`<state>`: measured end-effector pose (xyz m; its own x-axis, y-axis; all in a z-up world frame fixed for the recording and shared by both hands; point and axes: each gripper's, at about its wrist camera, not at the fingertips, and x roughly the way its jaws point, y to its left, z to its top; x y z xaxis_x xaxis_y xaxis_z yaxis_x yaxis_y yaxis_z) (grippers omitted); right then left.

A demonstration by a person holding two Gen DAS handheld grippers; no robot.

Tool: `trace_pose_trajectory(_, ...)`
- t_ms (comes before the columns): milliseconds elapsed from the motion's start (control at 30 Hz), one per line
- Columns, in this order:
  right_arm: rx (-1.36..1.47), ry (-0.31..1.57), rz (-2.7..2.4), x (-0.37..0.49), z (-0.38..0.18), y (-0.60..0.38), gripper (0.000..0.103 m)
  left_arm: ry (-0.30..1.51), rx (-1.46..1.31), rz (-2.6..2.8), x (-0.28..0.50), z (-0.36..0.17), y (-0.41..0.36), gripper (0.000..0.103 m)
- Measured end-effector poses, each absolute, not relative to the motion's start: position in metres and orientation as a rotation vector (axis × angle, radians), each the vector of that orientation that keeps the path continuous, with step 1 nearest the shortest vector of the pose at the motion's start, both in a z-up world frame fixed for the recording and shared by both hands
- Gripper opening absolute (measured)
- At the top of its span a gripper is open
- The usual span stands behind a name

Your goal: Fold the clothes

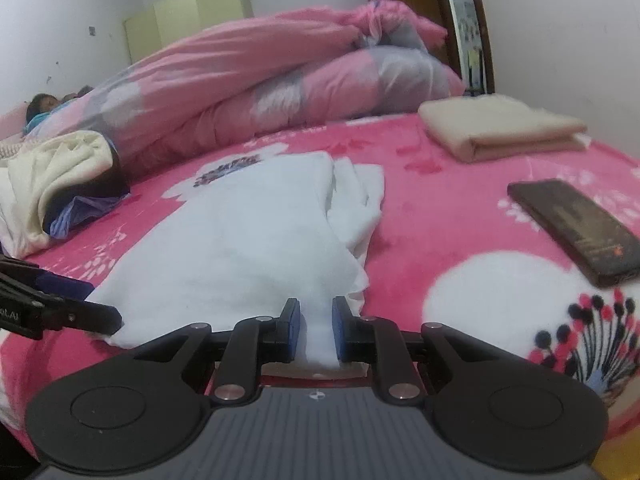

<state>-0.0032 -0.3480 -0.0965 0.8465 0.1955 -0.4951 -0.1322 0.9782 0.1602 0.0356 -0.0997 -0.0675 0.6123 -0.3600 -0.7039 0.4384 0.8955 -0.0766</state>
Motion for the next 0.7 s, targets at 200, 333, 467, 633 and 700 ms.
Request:
trace_pose_trajectory(200, 0.050, 0.462, 0.175, -0.018, -0.070, -0.336, 0.019, 0.689, 0.129, -0.464, 0.020, -0.049, -0.096, 0.088)
trace_pose_trajectory(333, 0.092, 0.481, 0.156, -0.018, -0.071, -0.339, 0.019, 0.691, 0.176, -0.472, 0.012, -0.048, -0.100, 0.088)
trace_pose_trajectory(467, 0.179, 0.497, 0.156, -0.023, -0.071, -0.351, 0.020, 0.692, 0.283, -0.540, -0.004, -0.057, -0.110, 0.093)
trace_pose_trajectory(633, 0.175, 0.505, 0.165, -0.021, -0.071, -0.348, 0.020, 0.680, 0.291, -0.468, -0.003, -0.065, -0.115, 0.092)
trace_pose_trajectory(700, 0.171, 0.508, 0.174, -0.020, -0.071, -0.345, 0.020, 0.678, 0.246, -0.439, 0.001, -0.063, -0.109, 0.092)
